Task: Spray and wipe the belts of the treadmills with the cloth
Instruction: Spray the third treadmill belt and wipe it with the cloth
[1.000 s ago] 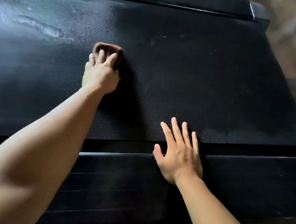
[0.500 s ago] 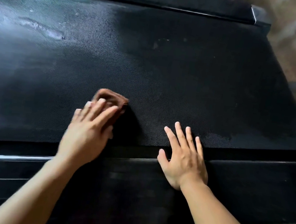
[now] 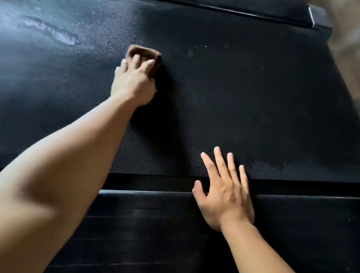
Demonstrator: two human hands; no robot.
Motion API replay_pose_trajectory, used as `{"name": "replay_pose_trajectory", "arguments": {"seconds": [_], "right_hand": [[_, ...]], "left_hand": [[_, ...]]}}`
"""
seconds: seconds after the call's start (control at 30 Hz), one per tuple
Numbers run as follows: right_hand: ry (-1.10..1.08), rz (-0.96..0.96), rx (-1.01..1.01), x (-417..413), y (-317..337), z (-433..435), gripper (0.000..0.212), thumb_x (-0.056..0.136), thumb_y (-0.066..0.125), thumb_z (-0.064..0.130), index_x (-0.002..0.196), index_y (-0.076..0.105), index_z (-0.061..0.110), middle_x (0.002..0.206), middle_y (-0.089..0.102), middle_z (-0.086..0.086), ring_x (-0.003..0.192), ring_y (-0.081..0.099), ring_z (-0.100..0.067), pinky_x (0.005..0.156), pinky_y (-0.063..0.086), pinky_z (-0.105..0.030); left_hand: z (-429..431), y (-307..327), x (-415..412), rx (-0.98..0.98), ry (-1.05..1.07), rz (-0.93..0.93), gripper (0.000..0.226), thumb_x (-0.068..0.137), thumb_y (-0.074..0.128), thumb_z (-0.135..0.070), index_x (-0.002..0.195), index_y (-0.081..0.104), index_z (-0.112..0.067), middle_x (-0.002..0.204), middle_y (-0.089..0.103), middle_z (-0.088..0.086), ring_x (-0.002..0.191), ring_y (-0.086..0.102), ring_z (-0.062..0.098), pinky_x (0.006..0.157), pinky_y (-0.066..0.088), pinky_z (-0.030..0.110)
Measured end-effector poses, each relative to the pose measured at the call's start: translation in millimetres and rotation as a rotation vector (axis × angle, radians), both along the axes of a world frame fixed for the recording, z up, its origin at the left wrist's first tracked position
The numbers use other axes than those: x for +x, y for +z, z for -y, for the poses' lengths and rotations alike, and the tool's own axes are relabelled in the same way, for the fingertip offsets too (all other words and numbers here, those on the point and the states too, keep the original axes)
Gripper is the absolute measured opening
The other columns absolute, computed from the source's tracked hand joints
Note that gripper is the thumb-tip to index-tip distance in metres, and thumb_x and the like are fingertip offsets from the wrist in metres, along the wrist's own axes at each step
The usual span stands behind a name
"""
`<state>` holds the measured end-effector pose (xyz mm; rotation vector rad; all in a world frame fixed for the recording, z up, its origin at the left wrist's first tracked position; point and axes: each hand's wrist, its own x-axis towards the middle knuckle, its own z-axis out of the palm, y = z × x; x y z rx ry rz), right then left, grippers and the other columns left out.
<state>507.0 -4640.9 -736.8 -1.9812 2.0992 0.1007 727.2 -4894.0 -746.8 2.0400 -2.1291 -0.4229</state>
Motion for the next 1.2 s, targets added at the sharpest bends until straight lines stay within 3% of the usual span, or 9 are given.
{"name": "replay_pose_trajectory", "arguments": {"seconds": [0.17,0.33,0.43,0.53,0.67,0.8,0.97,1.07,1.2], "right_hand": [[0.002,-0.012,0.037,0,2,1,0.077,0.081,0.009,0.062,0.156,0.003,0.041,0.165,-0.014,0.010,0.152,-0.012,-0.018,0.123,-0.003,-0.044],[-0.003,-0.011,0.027,1,3,2,0.080,0.079,0.012,0.061,0.156,0.007,0.041,0.166,-0.010,0.009,0.153,-0.010,-0.018,0.124,-0.003,-0.043],[-0.008,-0.003,0.005,1,1,1,0.077,0.081,0.017,0.060,0.155,0.013,0.040,0.166,-0.006,0.010,0.153,-0.005,-0.018,0.124,0.000,-0.044],[-0.016,0.017,-0.022,1,-2,0,0.075,0.082,0.019,0.059,0.155,0.014,0.041,0.166,-0.002,0.010,0.154,0.000,-0.019,0.124,0.003,-0.046],[-0.011,0.015,-0.027,0,-4,0,0.076,0.083,0.019,0.059,0.156,0.011,0.042,0.167,-0.001,0.009,0.154,0.001,-0.020,0.123,0.004,-0.047],[-0.007,0.019,-0.029,0,-4,1,0.076,0.083,0.017,0.059,0.156,0.011,0.041,0.167,-0.001,0.008,0.154,0.000,-0.021,0.123,0.003,-0.048],[-0.003,0.003,-0.004,0,-1,0,0.076,0.083,0.014,0.059,0.156,0.007,0.041,0.166,-0.008,0.009,0.153,-0.006,-0.020,0.123,-0.001,-0.046],[-0.008,0.013,0.012,1,1,1,0.076,0.084,0.017,0.059,0.156,0.008,0.040,0.166,-0.010,0.009,0.153,-0.008,-0.019,0.123,-0.002,-0.045],[-0.002,0.006,0.020,0,1,2,0.075,0.085,0.024,0.059,0.156,0.009,0.040,0.166,-0.011,0.009,0.153,-0.007,-0.020,0.123,-0.002,-0.045]], "left_hand": [[-47,6,-60,-0.049,-0.350,-0.017,0.061,0.083,0.042,-0.040,0.143,0.047,-0.032,0.150,0.042,0.004,0.139,0.036,0.034,0.114,0.031,0.050],[-136,1,-54,-0.035,-0.533,-0.123,0.056,0.087,0.044,-0.040,0.143,0.050,-0.035,0.155,0.040,0.002,0.148,0.030,0.030,0.117,0.027,0.051],[-183,-1,-14,-0.018,-0.494,-0.113,0.056,0.090,0.041,-0.044,0.145,0.046,-0.039,0.159,0.037,0.001,0.149,0.030,0.031,0.117,0.026,0.053],[-188,-2,34,-0.015,-0.321,-0.109,0.055,0.090,0.041,-0.044,0.144,0.049,-0.035,0.158,0.039,0.005,0.145,0.035,0.039,0.114,0.028,0.061],[-146,-3,66,-0.039,-0.088,-0.087,0.054,0.094,0.062,-0.022,0.146,0.048,-0.027,0.162,0.031,0.010,0.148,0.026,0.043,0.118,0.021,0.059],[-79,-6,55,-0.056,0.019,-0.058,0.059,0.097,0.055,-0.028,0.152,0.036,-0.031,0.166,0.020,0.010,0.151,0.017,0.040,0.123,0.015,0.052],[-50,-5,-16,-0.046,-0.114,-0.053,0.060,0.099,0.049,-0.032,0.155,0.030,-0.035,0.166,0.018,0.010,0.149,0.017,0.044,0.122,0.015,0.049],[-83,-5,-53,-0.079,-0.285,-0.065,0.059,0.096,0.053,-0.030,0.153,0.035,-0.034,0.164,0.023,0.011,0.149,0.019,0.043,0.121,0.018,0.050],[-145,-3,-54,-0.043,-0.342,-0.099,0.057,0.098,0.051,-0.035,0.152,0.035,-0.038,0.165,0.022,0.006,0.151,0.019,0.037,0.121,0.018,0.048]]}}
